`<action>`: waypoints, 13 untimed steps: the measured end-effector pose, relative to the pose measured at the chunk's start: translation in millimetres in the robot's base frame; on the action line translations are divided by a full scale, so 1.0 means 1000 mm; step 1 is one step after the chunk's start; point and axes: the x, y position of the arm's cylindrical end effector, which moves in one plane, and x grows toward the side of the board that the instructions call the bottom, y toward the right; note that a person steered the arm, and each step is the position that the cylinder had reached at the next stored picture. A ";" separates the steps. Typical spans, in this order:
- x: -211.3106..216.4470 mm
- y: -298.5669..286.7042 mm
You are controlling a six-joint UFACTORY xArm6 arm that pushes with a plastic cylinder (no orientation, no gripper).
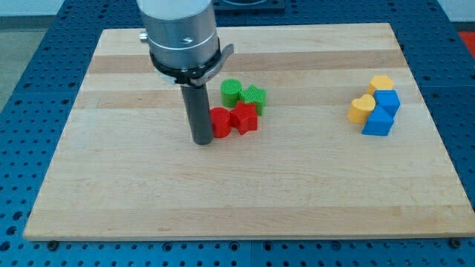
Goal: Move your arm to the center right
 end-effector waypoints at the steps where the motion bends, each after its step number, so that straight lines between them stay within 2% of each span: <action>1: -0.016 0.006; 2: -0.027 0.007; 3: -0.015 0.007; 4: 0.018 0.030; 6: 0.024 0.140; 9: 0.028 0.178; 10: 0.032 0.239; 12: 0.006 0.339; 13: -0.028 0.356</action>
